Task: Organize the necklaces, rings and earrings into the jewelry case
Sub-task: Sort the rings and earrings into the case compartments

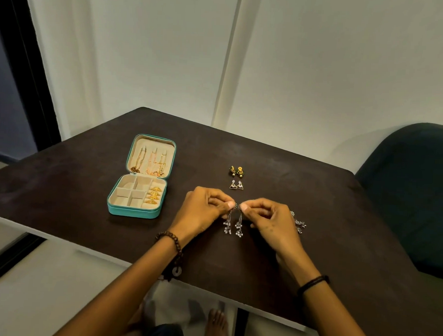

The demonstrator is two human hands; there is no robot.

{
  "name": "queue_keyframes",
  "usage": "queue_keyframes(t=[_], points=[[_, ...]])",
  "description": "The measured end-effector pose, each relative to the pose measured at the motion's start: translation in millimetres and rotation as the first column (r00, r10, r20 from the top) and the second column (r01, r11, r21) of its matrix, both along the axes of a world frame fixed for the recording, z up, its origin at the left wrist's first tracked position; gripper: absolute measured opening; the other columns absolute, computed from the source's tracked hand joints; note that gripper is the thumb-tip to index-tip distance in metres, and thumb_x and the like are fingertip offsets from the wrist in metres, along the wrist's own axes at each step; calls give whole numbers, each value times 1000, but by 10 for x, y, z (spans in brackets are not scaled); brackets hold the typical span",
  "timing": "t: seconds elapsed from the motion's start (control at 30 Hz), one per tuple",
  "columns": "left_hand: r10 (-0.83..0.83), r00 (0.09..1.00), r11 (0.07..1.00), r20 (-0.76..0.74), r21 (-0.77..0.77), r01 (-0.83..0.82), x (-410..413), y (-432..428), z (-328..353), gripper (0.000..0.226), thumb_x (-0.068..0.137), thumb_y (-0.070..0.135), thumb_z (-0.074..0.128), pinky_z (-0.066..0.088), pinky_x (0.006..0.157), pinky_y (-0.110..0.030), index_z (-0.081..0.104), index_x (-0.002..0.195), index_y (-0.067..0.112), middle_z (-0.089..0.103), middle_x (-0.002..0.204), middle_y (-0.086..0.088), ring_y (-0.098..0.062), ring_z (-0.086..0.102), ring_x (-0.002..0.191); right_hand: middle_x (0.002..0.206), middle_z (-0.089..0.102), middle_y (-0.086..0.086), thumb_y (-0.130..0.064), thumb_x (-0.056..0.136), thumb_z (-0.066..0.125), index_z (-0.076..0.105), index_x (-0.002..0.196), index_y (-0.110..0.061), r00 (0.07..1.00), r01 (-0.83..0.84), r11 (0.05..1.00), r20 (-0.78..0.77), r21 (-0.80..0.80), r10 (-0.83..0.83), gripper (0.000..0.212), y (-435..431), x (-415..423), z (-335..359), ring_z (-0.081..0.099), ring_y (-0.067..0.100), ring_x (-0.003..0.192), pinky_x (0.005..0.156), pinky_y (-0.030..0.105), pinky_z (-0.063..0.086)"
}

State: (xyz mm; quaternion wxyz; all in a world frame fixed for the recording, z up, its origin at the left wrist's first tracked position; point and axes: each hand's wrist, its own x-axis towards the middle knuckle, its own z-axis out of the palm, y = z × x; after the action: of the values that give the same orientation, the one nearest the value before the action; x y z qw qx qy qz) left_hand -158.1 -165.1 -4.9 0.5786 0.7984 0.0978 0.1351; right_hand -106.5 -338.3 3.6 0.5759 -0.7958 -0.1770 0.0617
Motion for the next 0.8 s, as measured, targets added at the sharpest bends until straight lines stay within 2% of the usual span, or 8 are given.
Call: queue_keyframes(t=[0.13, 0.17, 0.23, 0.3, 0.43, 0.57, 0.7, 0.8], points=[[43, 998, 989, -38, 142, -37, 129, 17, 1, 5, 86, 35, 76, 39, 56, -8, 79, 88, 31, 64, 59, 20, 12, 56, 56, 78, 76, -4, -30, 86, 78, 79, 85, -24, 998, 58, 997, -2, -42, -58, 6, 55, 171, -57, 71, 6, 77, 62, 20, 49], [55, 998, 986, -42, 163, -48, 159, 25, -5, 5, 87, 37, 76, 44, 58, -12, 78, 87, 32, 66, 62, 19, 12, 59, 61, 78, 76, -4, -30, 86, 79, 79, 84, -24, 998, 66, 997, 0, -48, -66, 7, 66, 204, -68, 69, 4, 75, 62, 18, 47], [88, 994, 979, -58, 189, -75, 242, 45, -26, 6, 86, 39, 76, 57, 78, -29, 78, 87, 33, 72, 73, 16, 4, 67, 79, 77, 76, -5, -29, 86, 79, 79, 85, -24, 997, 83, 994, 13, -71, -82, 6, 88, 271, -91, 69, 2, 74, 63, 16, 47], [118, 989, 970, -89, 224, -95, 306, 57, -28, 8, 85, 41, 76, 57, 86, -36, 77, 86, 34, 73, 74, 17, 0, 68, 86, 78, 76, -7, -29, 86, 79, 79, 85, -24, 995, 100, 990, 41, -102, -96, 5, 114, 326, -108, 70, 1, 76, 68, 15, 50], [163, 978, 938, -126, 328, -114, 369, 64, 11, 14, 87, 47, 72, 52, 79, -30, 76, 92, 35, 71, 78, 19, -4, 66, 94, 78, 75, -8, -28, 87, 78, 78, 87, -24, 990, 119, 980, 99, -160, -104, 5, 180, 398, -116, 68, -1, 75, 65, 7, 48], [219, 964, 906, -151, 398, -143, 393, 44, 30, 17, 87, 50, 71, 45, 71, -26, 76, 95, 36, 73, 87, 16, -8, 66, 95, 79, 74, -7, -31, 89, 76, 78, 89, -23, 981, 139, 961, 166, -238, -100, 8, 224, 444, -124, 68, 5, 76, 65, 14, 48], [217, 962, 907, -165, 399, -136, 393, 37, 44, 20, 91, 50, 66, 51, 81, -30, 75, 102, 36, 73, 100, 13, -12, 65, 102, 83, 73, -7, -32, 90, 74, 78, 92, -24, 979, 149, 949, 176, -279, -102, 9, 223, 443, -88, 64, 2, 75, 60, 9, 44], [205, 967, 937, -150, 317, -150, 355, 48, 33, 14, 96, 37, 63, 53, 90, -36, 74, 104, 32, 72, 105, 6, -14, 64, 106, 85, 73, -8, -31, 92, 72, 78, 93, -23, 978, 167, 951, 164, -260, -127, 9, 168, 416, -59, 63, 1, 77, 66, 12, 46]])
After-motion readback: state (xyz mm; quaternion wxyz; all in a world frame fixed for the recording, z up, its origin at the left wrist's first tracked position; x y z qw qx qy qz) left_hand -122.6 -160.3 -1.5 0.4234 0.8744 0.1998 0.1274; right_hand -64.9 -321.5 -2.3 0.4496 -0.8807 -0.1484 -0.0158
